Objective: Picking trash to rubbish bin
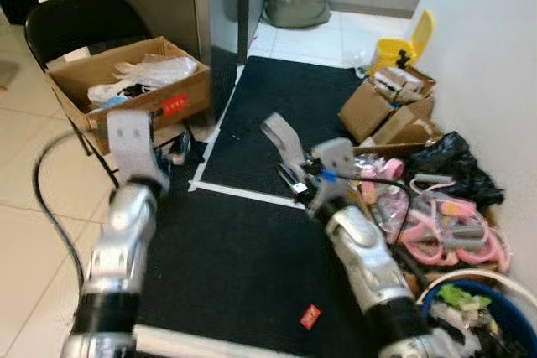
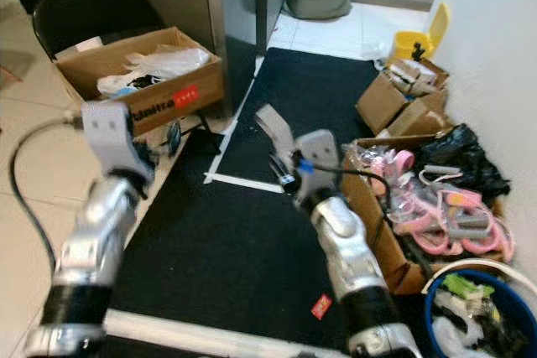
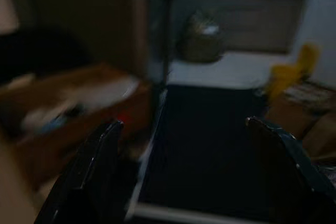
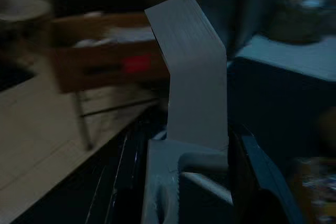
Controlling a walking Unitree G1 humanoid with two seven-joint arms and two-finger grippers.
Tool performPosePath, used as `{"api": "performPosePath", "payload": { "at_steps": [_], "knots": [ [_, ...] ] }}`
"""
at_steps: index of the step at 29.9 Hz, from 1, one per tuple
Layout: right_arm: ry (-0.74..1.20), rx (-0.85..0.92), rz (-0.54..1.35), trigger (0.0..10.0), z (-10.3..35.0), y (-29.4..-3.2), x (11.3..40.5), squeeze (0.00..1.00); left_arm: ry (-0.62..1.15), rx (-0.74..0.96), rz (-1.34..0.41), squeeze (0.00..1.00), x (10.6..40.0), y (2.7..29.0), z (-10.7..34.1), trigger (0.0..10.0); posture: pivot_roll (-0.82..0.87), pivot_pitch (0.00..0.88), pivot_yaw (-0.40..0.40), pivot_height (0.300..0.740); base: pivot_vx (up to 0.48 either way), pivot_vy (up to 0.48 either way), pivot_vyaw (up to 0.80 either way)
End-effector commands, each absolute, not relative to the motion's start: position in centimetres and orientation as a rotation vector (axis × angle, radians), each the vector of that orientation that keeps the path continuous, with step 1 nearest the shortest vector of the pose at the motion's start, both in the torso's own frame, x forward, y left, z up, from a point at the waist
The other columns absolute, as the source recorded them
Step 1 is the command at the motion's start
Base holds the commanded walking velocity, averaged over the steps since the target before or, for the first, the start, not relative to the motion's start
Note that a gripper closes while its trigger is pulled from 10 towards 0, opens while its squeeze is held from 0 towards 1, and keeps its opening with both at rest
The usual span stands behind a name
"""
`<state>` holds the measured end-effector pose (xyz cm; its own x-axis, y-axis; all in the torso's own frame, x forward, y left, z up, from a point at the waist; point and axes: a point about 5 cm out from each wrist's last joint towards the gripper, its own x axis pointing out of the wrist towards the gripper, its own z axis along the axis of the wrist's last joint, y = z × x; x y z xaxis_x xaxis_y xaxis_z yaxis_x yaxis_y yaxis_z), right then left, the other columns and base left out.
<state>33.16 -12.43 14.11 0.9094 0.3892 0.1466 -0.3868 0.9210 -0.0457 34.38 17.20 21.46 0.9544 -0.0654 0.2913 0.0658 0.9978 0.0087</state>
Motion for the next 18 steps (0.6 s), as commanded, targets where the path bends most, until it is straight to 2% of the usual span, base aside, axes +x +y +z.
{"api": "performPosePath", "payload": {
  "at_steps": [1,8,18],
  "knots": [
    [-0.179,-0.010,0.399,10.0,14.5,-12.3,33.0,0.00,-0.283,0.023,-0.059,0.00,35.0,18.5,21.4,10.0,0.03,0.114,-0.018,0.740,0.334,0.000,0.00],
    [-0.174,-0.010,0.378,10.0,14.2,-12.7,32.7,0.00,-0.337,0.097,-0.089,0.00,36.7,19.5,23.9,10.0,0.03,0.118,-0.014,0.740,0.332,0.000,0.00],
    [-0.174,-0.010,0.390,10.0,14.4,-12.3,32.8,0.00,-0.326,0.094,-0.115,0.00,36.3,18.9,22.5,10.0,0.04,0.121,-0.021,0.740,0.334,0.000,0.00]
  ]
}}
